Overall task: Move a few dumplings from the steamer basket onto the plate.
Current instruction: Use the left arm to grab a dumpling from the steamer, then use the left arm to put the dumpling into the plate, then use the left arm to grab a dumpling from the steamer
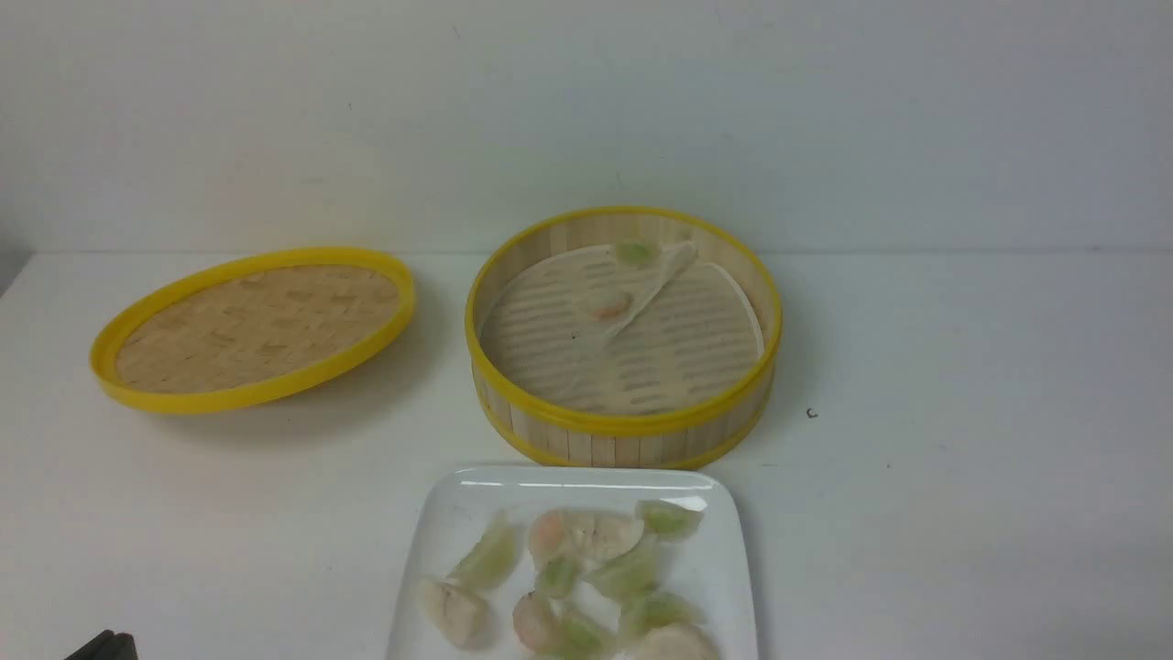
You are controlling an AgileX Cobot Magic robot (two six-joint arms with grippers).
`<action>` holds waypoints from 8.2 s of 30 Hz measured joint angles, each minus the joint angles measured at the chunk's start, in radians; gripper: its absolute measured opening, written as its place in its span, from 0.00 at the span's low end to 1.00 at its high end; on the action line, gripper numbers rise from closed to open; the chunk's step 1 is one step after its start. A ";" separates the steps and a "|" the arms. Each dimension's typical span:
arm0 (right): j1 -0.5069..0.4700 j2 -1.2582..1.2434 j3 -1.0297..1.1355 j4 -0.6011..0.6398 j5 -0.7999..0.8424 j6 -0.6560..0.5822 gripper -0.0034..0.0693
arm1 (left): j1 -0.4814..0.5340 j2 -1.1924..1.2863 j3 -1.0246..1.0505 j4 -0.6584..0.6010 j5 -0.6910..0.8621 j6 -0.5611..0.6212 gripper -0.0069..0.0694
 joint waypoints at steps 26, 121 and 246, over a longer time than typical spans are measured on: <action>0.000 0.000 0.000 0.000 0.000 0.000 0.03 | 0.000 0.000 0.000 -0.046 -0.026 0.036 0.08; 0.000 0.000 0.000 0.000 0.000 0.000 0.03 | -0.360 2.579 -2.383 0.206 0.568 0.116 0.34; 0.000 0.000 0.000 -0.001 0.000 0.000 0.03 | -0.302 2.577 -2.517 0.088 0.727 0.384 0.20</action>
